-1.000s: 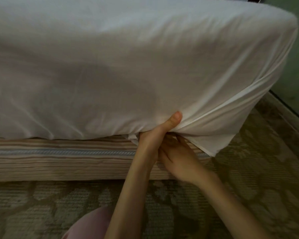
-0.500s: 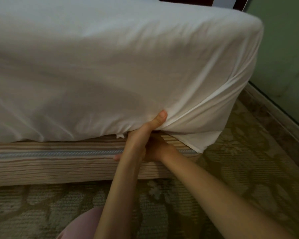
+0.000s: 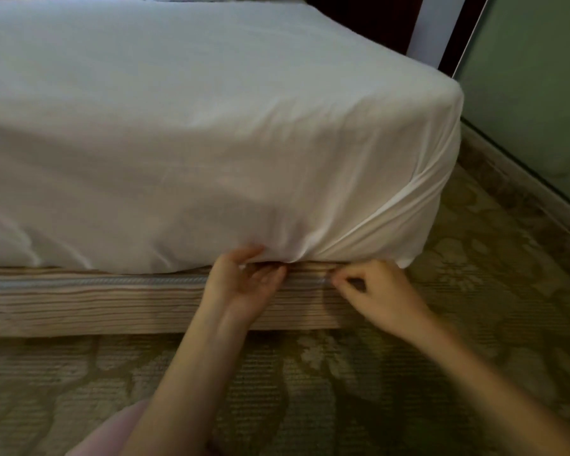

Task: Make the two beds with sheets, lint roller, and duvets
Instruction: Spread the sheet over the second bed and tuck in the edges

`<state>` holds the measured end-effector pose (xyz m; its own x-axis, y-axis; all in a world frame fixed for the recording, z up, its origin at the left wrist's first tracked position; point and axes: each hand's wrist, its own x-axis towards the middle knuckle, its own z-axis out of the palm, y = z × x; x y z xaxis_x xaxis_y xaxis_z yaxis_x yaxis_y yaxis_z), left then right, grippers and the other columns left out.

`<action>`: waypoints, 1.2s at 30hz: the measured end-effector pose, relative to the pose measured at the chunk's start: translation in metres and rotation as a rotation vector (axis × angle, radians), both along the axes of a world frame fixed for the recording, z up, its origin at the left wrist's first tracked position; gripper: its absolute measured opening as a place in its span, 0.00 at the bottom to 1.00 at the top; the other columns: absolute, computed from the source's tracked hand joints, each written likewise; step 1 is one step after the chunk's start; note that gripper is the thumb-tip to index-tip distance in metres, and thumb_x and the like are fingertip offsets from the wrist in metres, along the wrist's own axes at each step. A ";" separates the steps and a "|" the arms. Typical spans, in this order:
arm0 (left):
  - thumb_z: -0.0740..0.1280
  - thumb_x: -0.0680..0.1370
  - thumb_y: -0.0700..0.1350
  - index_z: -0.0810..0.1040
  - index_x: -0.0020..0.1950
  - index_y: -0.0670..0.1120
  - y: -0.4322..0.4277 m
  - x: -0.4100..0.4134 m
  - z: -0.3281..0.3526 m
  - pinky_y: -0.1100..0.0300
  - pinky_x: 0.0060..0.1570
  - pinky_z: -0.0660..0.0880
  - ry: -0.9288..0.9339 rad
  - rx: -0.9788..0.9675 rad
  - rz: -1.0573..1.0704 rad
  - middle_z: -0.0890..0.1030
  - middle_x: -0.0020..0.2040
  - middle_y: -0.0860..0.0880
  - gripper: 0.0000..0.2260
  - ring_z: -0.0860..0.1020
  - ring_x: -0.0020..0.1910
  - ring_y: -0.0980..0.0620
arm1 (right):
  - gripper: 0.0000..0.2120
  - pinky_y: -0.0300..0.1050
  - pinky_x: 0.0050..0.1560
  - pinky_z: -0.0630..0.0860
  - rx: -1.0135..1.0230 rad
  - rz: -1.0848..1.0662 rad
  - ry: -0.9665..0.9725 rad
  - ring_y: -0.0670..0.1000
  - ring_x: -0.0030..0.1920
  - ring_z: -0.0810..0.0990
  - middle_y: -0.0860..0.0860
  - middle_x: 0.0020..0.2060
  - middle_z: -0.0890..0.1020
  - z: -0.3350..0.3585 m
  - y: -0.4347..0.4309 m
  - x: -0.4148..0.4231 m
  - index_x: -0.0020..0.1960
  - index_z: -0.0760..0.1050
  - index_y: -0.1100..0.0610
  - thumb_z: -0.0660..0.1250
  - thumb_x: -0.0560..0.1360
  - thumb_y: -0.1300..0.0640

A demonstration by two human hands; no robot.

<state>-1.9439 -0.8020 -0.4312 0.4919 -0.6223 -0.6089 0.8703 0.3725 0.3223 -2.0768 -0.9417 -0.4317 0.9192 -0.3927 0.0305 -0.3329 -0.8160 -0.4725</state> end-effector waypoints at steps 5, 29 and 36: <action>0.58 0.78 0.48 0.61 0.72 0.32 0.025 0.011 0.000 0.42 0.70 0.57 0.099 -0.138 0.171 0.65 0.70 0.32 0.27 0.62 0.71 0.35 | 0.10 0.39 0.46 0.72 -0.048 -0.230 -0.004 0.45 0.46 0.78 0.47 0.49 0.83 -0.005 -0.039 -0.013 0.54 0.81 0.50 0.64 0.77 0.56; 0.56 0.78 0.55 0.60 0.74 0.36 0.011 -0.004 -0.007 0.43 0.71 0.57 0.008 -0.098 0.268 0.65 0.71 0.36 0.31 0.63 0.72 0.38 | 0.19 0.60 0.67 0.60 -0.183 -0.453 0.015 0.56 0.61 0.74 0.52 0.54 0.80 -0.044 -0.078 0.013 0.57 0.76 0.51 0.58 0.77 0.40; 0.56 0.77 0.57 0.64 0.73 0.41 -0.009 -0.010 -0.009 0.43 0.70 0.57 -0.052 -0.140 0.265 0.68 0.70 0.40 0.29 0.65 0.71 0.40 | 0.08 0.49 0.53 0.74 0.325 -0.702 -0.242 0.59 0.55 0.78 0.56 0.50 0.79 -0.040 -0.110 0.037 0.43 0.72 0.53 0.64 0.77 0.50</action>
<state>-1.9541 -0.8111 -0.4406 0.6768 -0.5444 -0.4955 0.7204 0.6283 0.2936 -2.0394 -1.0520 -0.4713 0.4372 -0.8992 -0.0178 -0.5748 -0.2642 -0.7745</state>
